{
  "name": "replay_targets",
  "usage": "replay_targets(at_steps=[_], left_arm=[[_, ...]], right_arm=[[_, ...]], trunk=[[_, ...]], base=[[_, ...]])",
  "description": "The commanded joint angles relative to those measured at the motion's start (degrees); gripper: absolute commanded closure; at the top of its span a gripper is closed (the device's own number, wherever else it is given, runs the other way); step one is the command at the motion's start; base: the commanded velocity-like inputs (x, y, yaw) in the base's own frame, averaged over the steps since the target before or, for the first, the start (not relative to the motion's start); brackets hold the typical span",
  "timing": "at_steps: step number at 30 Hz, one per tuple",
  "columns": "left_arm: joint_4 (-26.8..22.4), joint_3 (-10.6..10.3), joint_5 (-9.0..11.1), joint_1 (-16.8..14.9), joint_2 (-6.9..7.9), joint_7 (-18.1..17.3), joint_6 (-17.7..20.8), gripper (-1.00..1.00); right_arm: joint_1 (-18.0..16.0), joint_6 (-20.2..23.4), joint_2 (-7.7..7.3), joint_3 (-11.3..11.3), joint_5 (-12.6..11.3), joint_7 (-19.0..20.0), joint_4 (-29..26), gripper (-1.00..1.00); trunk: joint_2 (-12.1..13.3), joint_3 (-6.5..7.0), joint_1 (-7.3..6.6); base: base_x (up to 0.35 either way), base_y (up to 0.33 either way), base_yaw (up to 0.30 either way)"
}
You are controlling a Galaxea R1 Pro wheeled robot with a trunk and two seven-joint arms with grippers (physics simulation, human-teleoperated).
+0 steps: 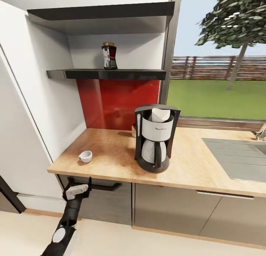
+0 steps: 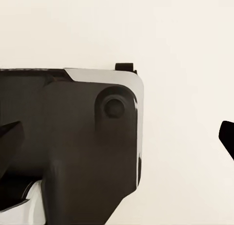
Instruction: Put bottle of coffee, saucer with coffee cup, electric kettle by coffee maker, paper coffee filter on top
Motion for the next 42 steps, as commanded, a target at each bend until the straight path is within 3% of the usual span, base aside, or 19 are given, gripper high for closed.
replay_targets(at_steps=[1, 5, 7, 10, 13, 15, 19, 20, 22, 23, 27, 32, 34, 35, 38, 42], left_arm=[[-0.99, -0.09, 0.82, -0.51, -0.02, -0.60, -0.03, -1.00], [-5.26, -0.13, 2.22, -2.10, -0.18, -2.43, 1.55, -1.00], [-8.00, -0.13, 2.49, -3.23, -0.22, -2.74, 4.82, -1.00], [-10.40, -0.19, 2.64, -7.32, -0.88, -2.90, 9.98, -1.00], [-10.96, -0.39, 2.45, -13.14, -3.04, -2.99, 13.82, -1.00], [-11.00, -1.29, 2.23, -15.65, -4.23, -2.98, 15.28, -1.00], [-10.56, -6.09, 1.81, -23.01, -5.68, -2.25, 20.36, -1.00], [-10.05, -7.23, 1.80, -26.06, -5.84, -1.47, 23.13, -1.00], [-9.35, -7.93, 1.81, -30.26, -5.94, -0.02, 26.92, -1.00], [-9.00, -8.24, 1.86, -34.63, -5.93, 1.31, 30.56, -1.00], [-8.97, -8.22, 2.08, -40.25, -5.87, 2.01, 35.62, -1.00], [-8.98, -8.06, 2.11, -46.81, -5.77, 2.16, 40.30, -1.00], [-8.92, -8.01, 2.07, -48.58, -5.71, 2.18, 40.77, -1.00], [-8.84, -7.98, 2.05, -51.24, -5.62, 2.95, 42.94, -1.00], [-8.83, -7.98, 2.14, -54.85, -5.57, 4.15, 47.29, -1.00], [-8.80, -7.96, 2.17, -59.37, -5.65, 4.53, 49.56, -1.00]], right_arm=[[-0.02, 0.06, 0.00, -0.49, 0.49, 0.25, -0.02, -1.00], [0.01, 0.02, 0.02, -0.49, 0.49, 0.25, 0.03, -1.00], [0.01, 0.01, 0.02, -0.46, 0.49, 0.25, 0.03, -1.00], [-0.01, -0.15, 0.02, -0.47, 0.49, 0.25, 0.04, -1.00], [0.00, -0.19, 0.02, -0.47, 0.49, 0.25, 0.04, -1.00], [0.00, -0.18, -0.01, -0.48, 0.49, 0.25, 0.04, -1.00], [0.01, -0.17, -0.10, -0.46, 0.49, 0.22, 0.16, -1.00], [0.02, -0.16, -0.22, -0.43, 0.49, 0.19, 0.30, -1.00], [0.06, -0.16, -0.45, -0.41, 0.49, 0.18, 0.58, -1.00], [0.11, -0.16, -0.80, -0.45, 0.49, 0.17, 0.75, -1.00], [0.14, -0.07, -1.51, -0.48, 0.49, -0.80, 0.76, -1.00], [0.76, -0.08, -1.93, -0.49, 0.49, -9.52, 0.82, -1.00], [1.36, -0.04, -2.01, -0.49, 0.49, -10.44, 0.83, -1.00], [1.92, 0.03, -1.94, -0.44, 0.49, -10.90, 0.88, -1.00], [2.23, 0.21, -1.57, -0.39, 0.54, -11.03, 0.96, -1.00], [2.33, 0.27, 0.48, -0.32, 0.78, -11.07, 1.00, -1.00]], trunk=[[-0.12, -0.13, 0.03], [-0.12, -0.13, 0.03], [-0.12, -0.13, 0.03], [-0.12, -0.13, 0.03], [-0.12, -0.13, 0.03], [-0.12, -0.13, 0.03], [-0.12, -0.13, 0.03], [-0.12, -0.13, 0.03], [-0.12, -0.13, 0.03], [-0.12, -0.13, 0.03], [-0.12, -0.13, 0.03], [-0.12, -0.13, 0.03], [-0.12, -0.13, 0.03], [-0.12, -0.13, 0.03], [-0.12, -0.13, 0.03], [-0.12, -0.13, 0.03]], base=[[0.000, 0.000, 0.000], [0.000, 0.000, 0.000], [0.000, 0.000, 0.000], [0.000, 0.000, 0.000], [0.000, 0.000, 0.000], [0.000, 0.000, 0.000], [0.000, 0.000, 0.000], [0.000, 0.000, 0.000], [0.000, 0.000, 0.000], [0.000, 0.000, 0.000], [0.000, 0.000, 0.000], [0.000, 0.000, 0.000], [0.000, 0.000, 0.000], [0.000, 0.000, 0.000], [0.000, 0.000, 0.000], [0.000, 0.000, 0.000]])
